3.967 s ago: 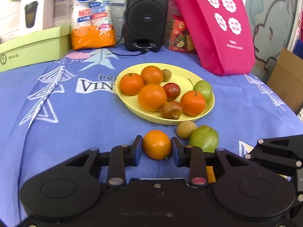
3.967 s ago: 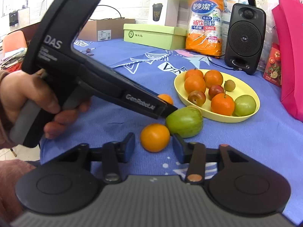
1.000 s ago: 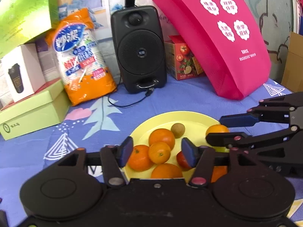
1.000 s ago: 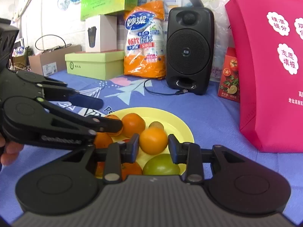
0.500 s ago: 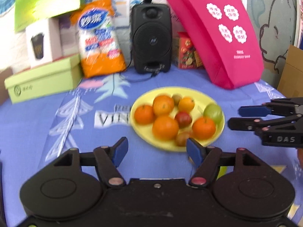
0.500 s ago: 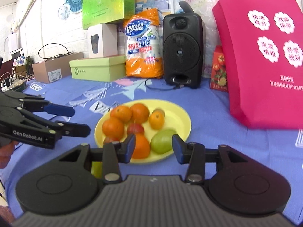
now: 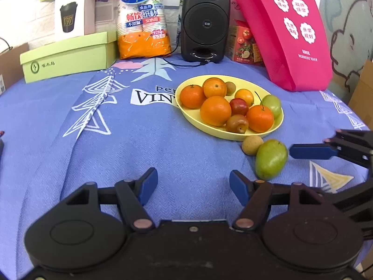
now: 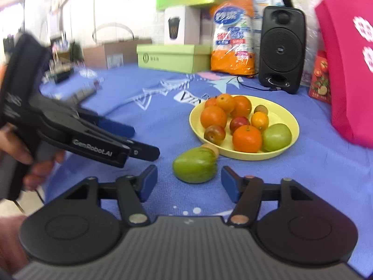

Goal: Organize fruits
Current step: 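Grasp the green mango with the right tool while the left tool grasps a kiwi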

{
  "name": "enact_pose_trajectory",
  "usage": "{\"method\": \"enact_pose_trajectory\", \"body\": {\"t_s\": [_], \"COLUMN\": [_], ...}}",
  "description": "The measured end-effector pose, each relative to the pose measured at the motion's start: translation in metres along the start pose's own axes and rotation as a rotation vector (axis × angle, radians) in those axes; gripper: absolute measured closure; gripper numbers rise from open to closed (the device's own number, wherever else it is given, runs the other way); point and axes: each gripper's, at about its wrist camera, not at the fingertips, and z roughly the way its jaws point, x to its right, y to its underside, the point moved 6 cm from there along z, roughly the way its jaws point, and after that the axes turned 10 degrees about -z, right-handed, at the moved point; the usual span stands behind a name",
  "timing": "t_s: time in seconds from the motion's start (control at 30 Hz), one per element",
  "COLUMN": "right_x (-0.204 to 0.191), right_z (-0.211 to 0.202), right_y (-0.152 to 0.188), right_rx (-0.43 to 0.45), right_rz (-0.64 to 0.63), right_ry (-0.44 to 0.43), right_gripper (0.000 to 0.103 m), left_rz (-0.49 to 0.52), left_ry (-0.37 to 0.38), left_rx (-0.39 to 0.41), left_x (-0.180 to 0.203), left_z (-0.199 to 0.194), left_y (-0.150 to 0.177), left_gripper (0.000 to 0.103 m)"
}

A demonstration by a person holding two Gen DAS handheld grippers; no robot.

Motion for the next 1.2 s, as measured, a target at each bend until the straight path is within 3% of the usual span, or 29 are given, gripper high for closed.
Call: {"method": "enact_pose_trajectory", "body": {"t_s": [0.13,0.67,0.77,0.83,1.03,1.2], "right_x": [-0.010,0.001,0.001,0.002,0.008,0.024], "right_z": [0.021,0.035,0.034,0.032,0.018,-0.003], "right_y": [0.001,-0.002,-0.003,-0.002,0.007,0.021], "right_rx": [-0.052,-0.067,-0.061,-0.054,-0.052,-0.071], "right_rz": [-0.060,0.006,0.005,0.013,0.025,0.023], "right_ry": [0.059,0.023,0.024,0.024,0.041,0.110], "right_gripper": [0.042,0.043,0.054,0.055,0.055,0.055], "left_rz": [-0.002,-0.040,-0.043,-0.041,0.015,0.025], "left_ry": [-0.003,0.001,0.002,0.006,0.072,0.122], "left_rx": [-0.015,-0.023,-0.022,-0.019,-0.012,-0.006], "left_x": [-0.001,-0.004,-0.004,-0.002,0.025,0.049], "left_z": [-0.002,-0.002,-0.004,-0.005,-0.002,0.017], "left_y": [0.001,0.000,0.000,-0.001,-0.002,-0.008], "left_gripper": [0.034,0.032,0.032,0.031,0.031,0.033]}}
